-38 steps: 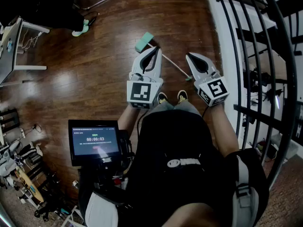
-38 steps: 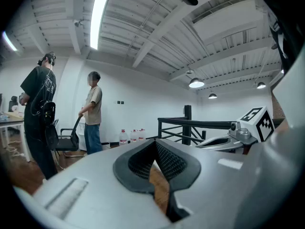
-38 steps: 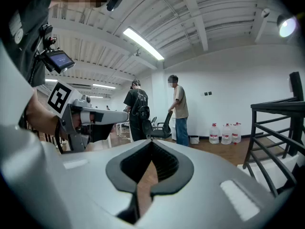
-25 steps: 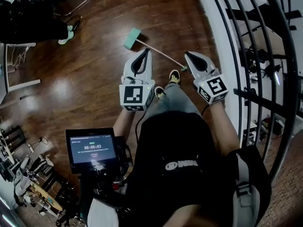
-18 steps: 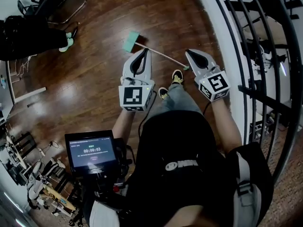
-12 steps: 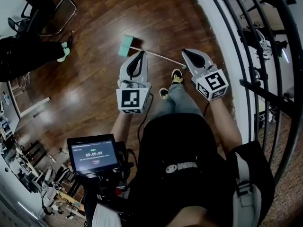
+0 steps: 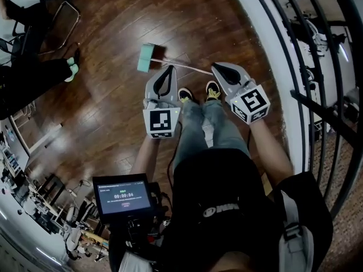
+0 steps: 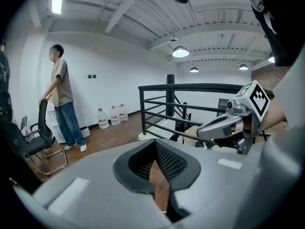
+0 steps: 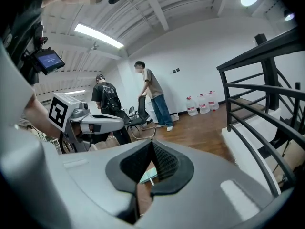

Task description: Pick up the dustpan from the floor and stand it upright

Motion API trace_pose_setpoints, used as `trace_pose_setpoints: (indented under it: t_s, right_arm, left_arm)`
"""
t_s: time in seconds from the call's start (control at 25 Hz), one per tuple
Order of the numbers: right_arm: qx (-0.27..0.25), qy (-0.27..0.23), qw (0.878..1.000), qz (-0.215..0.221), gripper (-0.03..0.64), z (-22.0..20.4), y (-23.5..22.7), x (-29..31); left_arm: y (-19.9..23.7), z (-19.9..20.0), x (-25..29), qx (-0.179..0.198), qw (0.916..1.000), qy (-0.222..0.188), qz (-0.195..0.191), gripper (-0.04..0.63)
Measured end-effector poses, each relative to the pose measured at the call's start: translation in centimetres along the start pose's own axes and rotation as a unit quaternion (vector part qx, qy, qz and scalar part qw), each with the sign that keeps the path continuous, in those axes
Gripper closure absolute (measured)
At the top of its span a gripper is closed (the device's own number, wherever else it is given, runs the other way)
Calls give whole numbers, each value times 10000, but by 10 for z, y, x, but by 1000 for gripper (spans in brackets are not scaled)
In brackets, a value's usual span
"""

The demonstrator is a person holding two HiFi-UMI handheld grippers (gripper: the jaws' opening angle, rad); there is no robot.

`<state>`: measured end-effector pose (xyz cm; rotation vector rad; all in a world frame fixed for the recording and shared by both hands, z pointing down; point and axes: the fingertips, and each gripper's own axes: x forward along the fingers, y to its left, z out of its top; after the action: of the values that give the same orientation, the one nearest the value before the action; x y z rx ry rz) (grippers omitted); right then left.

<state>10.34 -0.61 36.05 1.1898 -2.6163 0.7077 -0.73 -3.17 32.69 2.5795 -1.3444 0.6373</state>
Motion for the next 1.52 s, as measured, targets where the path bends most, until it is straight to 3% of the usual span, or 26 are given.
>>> trace_pose_setpoints:
  t_s: [0.12, 0.24, 0.4, 0.68, 0.84, 1.04, 1.2, 1.32, 1.52]
  right_arm:
    - [59, 110, 9999, -49, 613, -18, -1, 12]
    - [112, 271, 9994, -167, 612, -45, -10, 26]
    - [302, 795, 9954, -430, 612, -122, -33, 53]
    - [726, 1270, 9881, -480, 612, -249, -54, 91]
    - [729, 1441, 9852, -568, 612, -332, -76, 112]
    - [739, 1831, 9786, -576, 610, -444, -109, 127]
    - [810, 2233, 9695, -601, 420, -509, -123, 127]
    - [648, 2589, 9568, -1152, 380, -558, -144, 111]
    - [812, 3051, 9306, -1851, 344, -631, -174, 81]
  left_arm:
    - [1, -30, 8, -92, 9997, 168, -124, 575]
    - [-1, -79, 28, -437, 9975, 389, -388, 575]
    - [-9, -163, 61, -917, 9891, 966, -620, 575]
    - [-25, -282, 104, -669, 9805, 1477, -1111, 575]
    - [-28, -357, 133, -273, 9793, 1498, -1337, 575]
    - [-43, -454, 175, -198, 9745, 1669, -1488, 575]
    - [-49, -498, 190, -609, 9726, 1714, -1447, 575]
    - [-54, -518, 191, -885, 9709, 1797, -1316, 575]
    - [-63, -528, 189, -767, 9723, 1729, -1372, 575]
